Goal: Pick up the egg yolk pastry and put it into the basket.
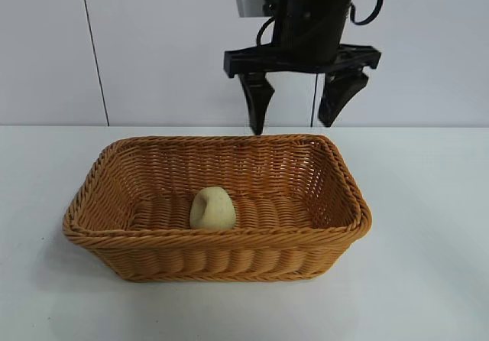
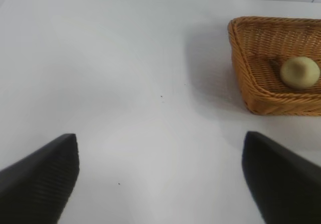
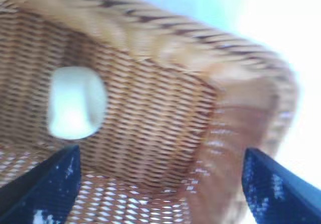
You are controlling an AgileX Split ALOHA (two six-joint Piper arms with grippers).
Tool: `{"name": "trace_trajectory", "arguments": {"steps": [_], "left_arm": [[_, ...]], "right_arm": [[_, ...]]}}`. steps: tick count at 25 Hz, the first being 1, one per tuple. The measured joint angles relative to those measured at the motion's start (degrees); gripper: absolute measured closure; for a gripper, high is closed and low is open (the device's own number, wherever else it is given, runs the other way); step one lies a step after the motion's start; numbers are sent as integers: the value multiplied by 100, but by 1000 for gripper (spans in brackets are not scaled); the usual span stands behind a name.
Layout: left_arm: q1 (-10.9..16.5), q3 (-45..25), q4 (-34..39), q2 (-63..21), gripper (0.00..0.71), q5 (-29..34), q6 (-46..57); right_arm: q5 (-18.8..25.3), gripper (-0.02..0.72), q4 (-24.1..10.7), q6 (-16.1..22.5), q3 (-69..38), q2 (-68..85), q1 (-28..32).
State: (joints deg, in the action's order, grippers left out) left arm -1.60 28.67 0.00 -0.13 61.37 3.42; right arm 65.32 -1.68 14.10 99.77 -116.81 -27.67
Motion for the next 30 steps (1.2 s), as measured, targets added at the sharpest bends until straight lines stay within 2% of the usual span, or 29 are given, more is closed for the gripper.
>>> {"name": "trace_trajectory", "arguments": {"steps": [9,15,19,26,30], "left_arm": [[0,0,0,0,71,0,0],[0,0,0,0,71,0,0],[0,0,0,0,71,0,0],[0,0,0,0,71,0,0],[0,0,0,0,71,0,0]], "right_arm": [[368,79,-208,-364,192,-1,1360],[414,79,-231,-525,192,-1,2368],[440,79,-206,-625,192,-1,2598],[438,79,7,-710,57,93,2614],[438,79,80,-759,-806,821,2614]]}}
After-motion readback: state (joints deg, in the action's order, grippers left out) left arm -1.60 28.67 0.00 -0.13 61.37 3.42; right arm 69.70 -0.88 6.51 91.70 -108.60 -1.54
